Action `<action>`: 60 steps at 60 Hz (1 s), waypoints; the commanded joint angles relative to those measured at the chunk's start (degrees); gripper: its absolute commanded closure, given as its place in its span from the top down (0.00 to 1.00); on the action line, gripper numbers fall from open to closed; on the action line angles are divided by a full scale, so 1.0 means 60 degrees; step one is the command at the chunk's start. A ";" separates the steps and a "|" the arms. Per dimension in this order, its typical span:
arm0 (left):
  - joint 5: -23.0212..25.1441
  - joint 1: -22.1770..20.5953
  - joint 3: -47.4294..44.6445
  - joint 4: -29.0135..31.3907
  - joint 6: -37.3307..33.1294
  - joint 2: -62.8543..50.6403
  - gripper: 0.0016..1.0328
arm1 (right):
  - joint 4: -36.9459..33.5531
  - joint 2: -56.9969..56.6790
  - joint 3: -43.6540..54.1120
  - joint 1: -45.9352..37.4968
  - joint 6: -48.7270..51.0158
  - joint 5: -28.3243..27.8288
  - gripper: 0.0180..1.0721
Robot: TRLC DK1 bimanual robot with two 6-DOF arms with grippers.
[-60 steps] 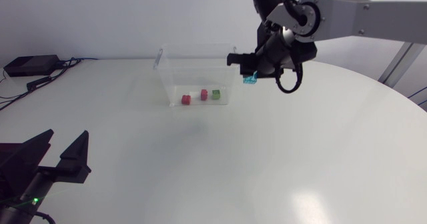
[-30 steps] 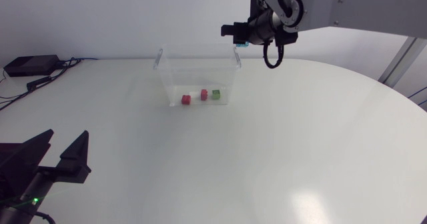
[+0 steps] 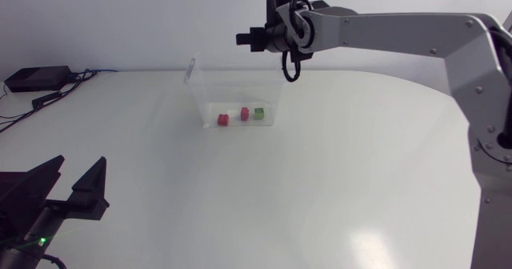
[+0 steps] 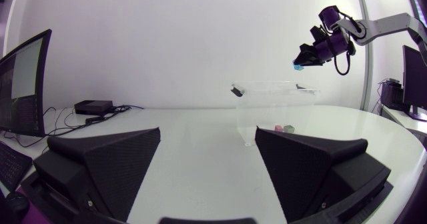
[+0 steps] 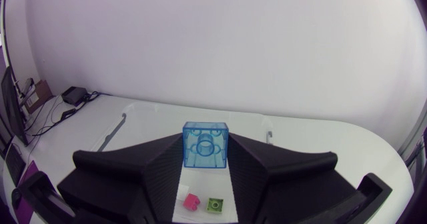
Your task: Place the duplo bricks in the container
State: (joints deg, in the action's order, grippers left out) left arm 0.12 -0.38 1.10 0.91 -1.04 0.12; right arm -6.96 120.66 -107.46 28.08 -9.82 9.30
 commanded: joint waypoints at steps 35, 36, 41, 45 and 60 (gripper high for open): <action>0.0024 0.0064 -0.0169 -0.0078 0.0246 0.0097 0.96 | -0.0656 0.1174 -0.1543 0.0316 -0.0120 0.0603 0.96; 0.0024 0.0064 -0.0169 -0.0078 0.0261 0.0097 0.96 | -0.0656 0.1130 -0.1529 0.0301 -0.0135 0.0603 0.96; 0.0024 0.0064 -0.0169 -0.0078 0.0261 0.0097 0.96 | -0.0729 0.0691 -0.1265 0.0257 -0.0120 0.0618 0.96; 0.0024 0.0064 -0.0169 -0.0078 0.0261 0.0097 0.96 | -0.0817 0.0178 -0.0884 0.0228 -0.0106 0.0633 0.96; 0.0024 0.0064 -0.0169 -0.0078 0.0261 0.0097 0.96 | -0.0436 -0.2312 0.1753 0.0125 -0.0091 0.0882 0.96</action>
State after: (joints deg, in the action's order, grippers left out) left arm 0.12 -0.38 1.10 0.91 -1.04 0.12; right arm -11.27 112.27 -102.35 29.39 -10.04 13.63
